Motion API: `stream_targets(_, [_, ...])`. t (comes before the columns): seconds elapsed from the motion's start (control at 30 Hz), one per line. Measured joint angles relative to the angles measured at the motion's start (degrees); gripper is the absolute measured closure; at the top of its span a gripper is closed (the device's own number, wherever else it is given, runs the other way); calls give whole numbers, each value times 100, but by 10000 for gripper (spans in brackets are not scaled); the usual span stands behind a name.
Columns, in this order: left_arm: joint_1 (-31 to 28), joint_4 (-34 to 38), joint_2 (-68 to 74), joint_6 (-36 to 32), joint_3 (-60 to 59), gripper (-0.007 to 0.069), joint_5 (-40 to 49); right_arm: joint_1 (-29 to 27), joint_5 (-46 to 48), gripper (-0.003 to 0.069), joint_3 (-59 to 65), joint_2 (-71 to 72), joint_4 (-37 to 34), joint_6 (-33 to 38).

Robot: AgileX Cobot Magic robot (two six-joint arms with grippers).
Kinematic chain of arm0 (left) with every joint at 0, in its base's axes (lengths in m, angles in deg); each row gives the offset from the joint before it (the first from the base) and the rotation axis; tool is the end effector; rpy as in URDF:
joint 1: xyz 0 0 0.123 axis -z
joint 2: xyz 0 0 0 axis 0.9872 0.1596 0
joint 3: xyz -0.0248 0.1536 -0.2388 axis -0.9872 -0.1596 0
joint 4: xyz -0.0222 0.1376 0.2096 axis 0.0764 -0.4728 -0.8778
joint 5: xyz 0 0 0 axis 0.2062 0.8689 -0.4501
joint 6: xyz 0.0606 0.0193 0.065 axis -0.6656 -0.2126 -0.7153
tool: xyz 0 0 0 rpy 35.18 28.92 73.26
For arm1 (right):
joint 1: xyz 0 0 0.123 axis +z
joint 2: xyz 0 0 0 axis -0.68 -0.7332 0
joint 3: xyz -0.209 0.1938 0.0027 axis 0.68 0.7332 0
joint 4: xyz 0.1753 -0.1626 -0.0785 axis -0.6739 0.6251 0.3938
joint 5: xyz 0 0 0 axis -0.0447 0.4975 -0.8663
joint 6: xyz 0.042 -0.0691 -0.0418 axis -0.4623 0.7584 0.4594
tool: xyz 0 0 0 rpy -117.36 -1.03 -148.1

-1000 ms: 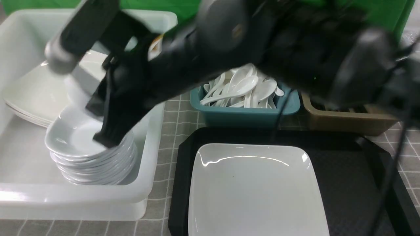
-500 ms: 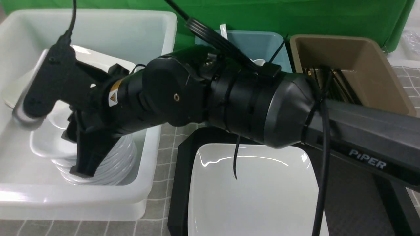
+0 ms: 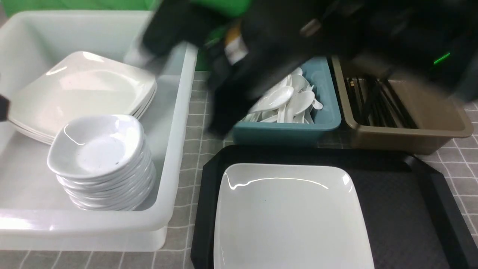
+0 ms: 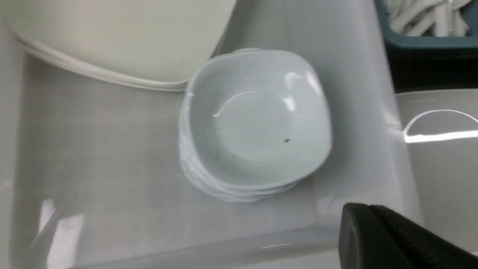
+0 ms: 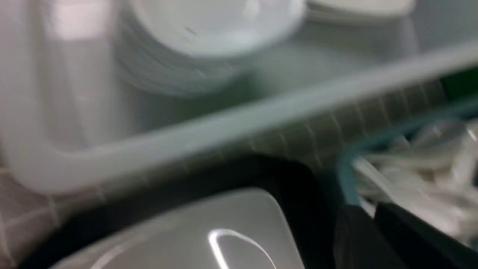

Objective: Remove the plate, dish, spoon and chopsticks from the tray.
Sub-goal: Use the right arm to grab a plate from the dinner plate

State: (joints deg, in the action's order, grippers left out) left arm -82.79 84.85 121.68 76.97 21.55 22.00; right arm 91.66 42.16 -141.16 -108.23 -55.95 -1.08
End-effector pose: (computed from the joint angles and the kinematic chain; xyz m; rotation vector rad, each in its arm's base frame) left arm 0.1664 -0.0160 0.4133 0.1492 2.4233 -0.2493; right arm 0.2755 0.2856 0.3924 -1.2635 1.9908 -0.0154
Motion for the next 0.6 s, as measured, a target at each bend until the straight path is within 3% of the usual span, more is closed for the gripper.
stream_targets(0.1, [670, 67, 12, -15, 0, 620, -101, -1276, 905, 635, 49, 391, -528, -350])
stream_targets(0.33, [1685, 26, 276, 35, -3, 620, -160, -3171, 953, 625, 1320, 892, -2030, -403])
stream_targets(0.47, [1814, 12, 461, 35, -47, 620, -200, -3686, 610, 554, 2424, 914, -2435, -365])
stream_targets(0.5, [1814, -8, 519, 35, -54, 620, -212, -3758, 81, 487, 2895, 888, -2590, -300])
stream_targets(0.57, [1814, -22, 533, 41, -54, 620, -228, -3766, -264, 442, 3146, 863, -2649, -286])
stream_targets(0.6, [1814, -49, 539, 49, -54, 620, -267, -3761, -781, 364, 3464, 776, -2735, -275])
